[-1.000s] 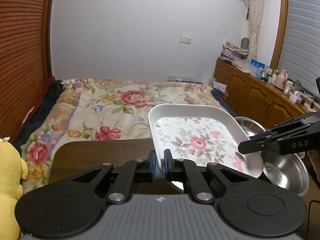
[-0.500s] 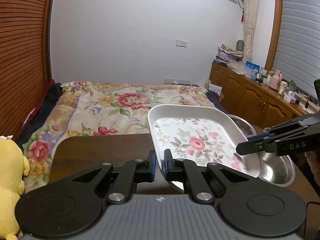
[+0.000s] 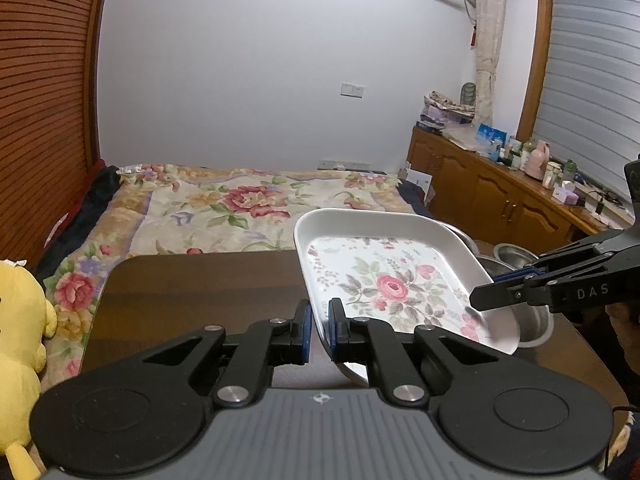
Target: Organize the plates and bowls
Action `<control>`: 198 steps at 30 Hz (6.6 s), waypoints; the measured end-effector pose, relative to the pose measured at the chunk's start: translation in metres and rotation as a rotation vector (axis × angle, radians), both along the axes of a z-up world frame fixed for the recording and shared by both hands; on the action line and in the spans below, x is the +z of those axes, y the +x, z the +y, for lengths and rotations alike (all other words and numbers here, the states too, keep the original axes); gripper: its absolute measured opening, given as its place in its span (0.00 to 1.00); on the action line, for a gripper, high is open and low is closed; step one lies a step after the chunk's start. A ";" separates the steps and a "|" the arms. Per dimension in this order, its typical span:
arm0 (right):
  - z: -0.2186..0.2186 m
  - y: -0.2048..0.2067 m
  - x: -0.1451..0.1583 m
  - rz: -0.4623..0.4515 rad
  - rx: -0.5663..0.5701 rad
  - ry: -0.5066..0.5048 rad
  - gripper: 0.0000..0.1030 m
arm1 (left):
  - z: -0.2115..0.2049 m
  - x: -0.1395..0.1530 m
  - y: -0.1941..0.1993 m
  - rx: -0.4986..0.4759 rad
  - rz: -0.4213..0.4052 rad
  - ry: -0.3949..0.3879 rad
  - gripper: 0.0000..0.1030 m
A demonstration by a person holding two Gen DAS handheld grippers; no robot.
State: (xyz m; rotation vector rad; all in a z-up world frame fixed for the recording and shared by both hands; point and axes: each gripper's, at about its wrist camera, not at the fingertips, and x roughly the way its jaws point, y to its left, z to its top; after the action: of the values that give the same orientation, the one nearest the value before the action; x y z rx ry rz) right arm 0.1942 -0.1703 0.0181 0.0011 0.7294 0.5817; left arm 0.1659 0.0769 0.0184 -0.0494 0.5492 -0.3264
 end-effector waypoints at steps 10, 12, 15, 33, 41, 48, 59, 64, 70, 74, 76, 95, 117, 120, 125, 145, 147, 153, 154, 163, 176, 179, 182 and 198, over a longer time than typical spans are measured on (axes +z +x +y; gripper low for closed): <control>-0.005 -0.020 -0.016 0.019 0.013 0.002 0.16 | -0.003 -0.012 -0.023 -0.013 0.019 -0.003 0.10; -0.005 -0.024 -0.023 0.028 0.014 0.007 0.16 | -0.003 -0.016 -0.027 -0.013 0.026 0.001 0.10; -0.004 -0.031 -0.034 0.046 0.017 0.012 0.16 | -0.003 -0.023 -0.035 -0.013 0.039 0.005 0.10; -0.001 -0.060 -0.056 0.048 0.041 0.024 0.17 | 0.000 -0.058 -0.066 0.009 0.101 0.018 0.10; 0.000 -0.068 -0.059 0.020 0.021 0.025 0.17 | 0.002 -0.068 -0.075 0.006 0.123 0.031 0.10; 0.001 -0.081 -0.071 -0.055 -0.030 0.081 0.19 | 0.002 -0.071 -0.079 0.025 0.110 0.048 0.10; -0.004 -0.086 -0.078 -0.118 -0.079 0.127 0.19 | 0.000 -0.074 -0.084 0.035 0.096 0.046 0.10; -0.003 -0.092 -0.082 -0.132 -0.093 0.125 0.20 | -0.004 -0.075 -0.085 0.054 0.090 0.063 0.12; -0.001 -0.091 -0.082 -0.144 -0.091 0.118 0.21 | -0.003 -0.077 -0.083 0.059 0.096 0.057 0.13; -0.005 -0.094 -0.083 -0.152 -0.097 0.126 0.20 | -0.003 -0.077 -0.083 0.058 0.095 0.054 0.14; -0.006 -0.094 -0.082 -0.160 -0.107 0.130 0.20 | -0.002 -0.077 -0.083 0.059 0.098 0.051 0.16; -0.062 -0.096 -0.060 -0.281 -0.273 0.124 0.32 | -0.028 -0.045 -0.064 0.009 -0.010 0.071 0.47; -0.128 -0.038 -0.063 -0.437 -0.355 0.066 0.90 | -0.123 -0.038 0.003 -0.030 -0.061 0.097 0.92; -0.134 -0.032 -0.067 -0.424 -0.346 0.083 0.90 | -0.133 -0.040 0.010 -0.029 -0.051 0.096 0.92; -0.139 -0.023 -0.073 -0.378 -0.345 0.101 0.90 | -0.144 -0.047 0.022 -0.032 -0.027 0.103 0.92; -0.151 -0.008 -0.083 -0.269 -0.340 0.153 0.90 | -0.165 -0.063 0.060 -0.083 0.087 0.061 0.66; -0.151 -0.007 -0.084 -0.264 -0.334 0.154 0.89 | -0.165 -0.065 0.063 -0.084 0.104 0.053 0.63; -0.154 -0.003 -0.087 -0.242 -0.323 0.156 0.72 | -0.167 -0.067 0.067 -0.085 0.126 0.038 0.49; -0.154 -0.002 -0.087 -0.239 -0.325 0.157 0.68 | -0.168 -0.068 0.067 -0.087 0.128 0.037 0.45; -0.158 -0.001 -0.088 -0.229 -0.336 0.185 0.44 | -0.168 -0.069 0.067 -0.103 0.135 0.021 0.32; -0.163 -0.001 -0.090 -0.238 -0.344 0.209 0.33 | -0.171 -0.068 0.065 -0.114 0.136 0.029 0.26; -0.164 -0.001 -0.091 -0.235 -0.341 0.220 0.32 | -0.171 -0.068 0.065 -0.113 0.132 0.029 0.26; -0.165 -0.002 -0.091 -0.236 -0.337 0.231 0.32 | -0.169 -0.067 0.063 -0.112 0.127 0.028 0.26; -0.157 -0.015 -0.078 -0.253 -0.307 0.238 0.31 | -0.155 -0.051 0.035 -0.111 0.070 0.023 0.26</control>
State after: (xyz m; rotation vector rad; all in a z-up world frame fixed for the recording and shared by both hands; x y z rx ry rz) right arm 0.1791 -0.3277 -0.0602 0.2518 0.3998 0.3624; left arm 0.2013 -0.0777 -0.0323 -0.0083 0.6260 -0.4276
